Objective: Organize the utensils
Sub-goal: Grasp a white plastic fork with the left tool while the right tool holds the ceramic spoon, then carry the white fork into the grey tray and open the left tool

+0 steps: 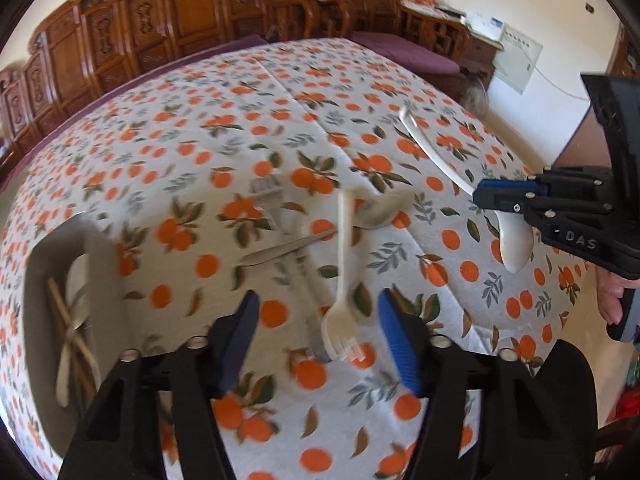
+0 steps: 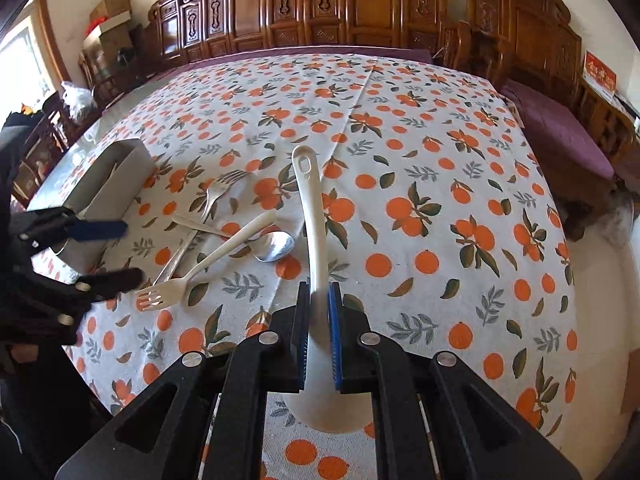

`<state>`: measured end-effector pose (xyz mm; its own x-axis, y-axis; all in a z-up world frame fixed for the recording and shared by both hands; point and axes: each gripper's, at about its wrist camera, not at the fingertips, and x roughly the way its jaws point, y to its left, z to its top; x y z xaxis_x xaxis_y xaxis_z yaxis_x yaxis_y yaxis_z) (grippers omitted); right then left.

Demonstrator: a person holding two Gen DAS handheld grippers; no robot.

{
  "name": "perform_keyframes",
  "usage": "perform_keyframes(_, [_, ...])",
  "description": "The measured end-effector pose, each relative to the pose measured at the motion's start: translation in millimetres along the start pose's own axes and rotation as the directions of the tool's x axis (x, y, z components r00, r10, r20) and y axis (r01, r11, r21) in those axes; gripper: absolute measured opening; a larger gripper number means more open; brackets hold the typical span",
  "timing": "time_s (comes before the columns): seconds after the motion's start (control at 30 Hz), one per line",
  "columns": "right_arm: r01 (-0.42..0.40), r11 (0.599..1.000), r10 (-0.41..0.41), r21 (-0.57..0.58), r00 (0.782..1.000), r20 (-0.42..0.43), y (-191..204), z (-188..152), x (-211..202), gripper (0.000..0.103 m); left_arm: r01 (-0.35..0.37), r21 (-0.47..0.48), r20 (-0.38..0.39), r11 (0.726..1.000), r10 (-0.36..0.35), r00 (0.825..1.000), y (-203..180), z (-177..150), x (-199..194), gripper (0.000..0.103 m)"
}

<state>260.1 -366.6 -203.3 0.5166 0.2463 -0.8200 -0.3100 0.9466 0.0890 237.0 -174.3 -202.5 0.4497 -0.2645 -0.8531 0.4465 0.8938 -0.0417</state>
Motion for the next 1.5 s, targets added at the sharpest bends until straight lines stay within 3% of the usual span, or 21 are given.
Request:
perform_keyframes(0.13, [-0.010, 1.000, 0.010, 0.021, 1.000, -0.003, -6, -2, 1, 0.011, 0.008, 0.032, -0.042, 0.999, -0.007, 0.999, -13, 8, 22, 0.030])
perform_keyframes(0.53, [-0.018, 0.999, 0.019, 0.036, 1.000, -0.020, -8, -5, 8, 0.011, -0.007, 0.024, -0.096, 1.000, 0.010, 0.995, -14, 19, 56, 0.006])
perform_keyframes(0.9, [-0.026, 1.000, 0.026, 0.015, 0.999, -0.022, 1, -5, 8, 0.011, -0.005, 0.009, -0.064, 1.000, 0.006, 0.998, -11, 14, 38, 0.006])
perform_keyframes(1.5, [-0.097, 0.991, 0.101, -0.092, 0.994, 0.039, 58, 14, -19, 0.011, -0.037, -0.051, 0.086, 0.998, 0.042, 0.995, 32, -1, -60, 0.006])
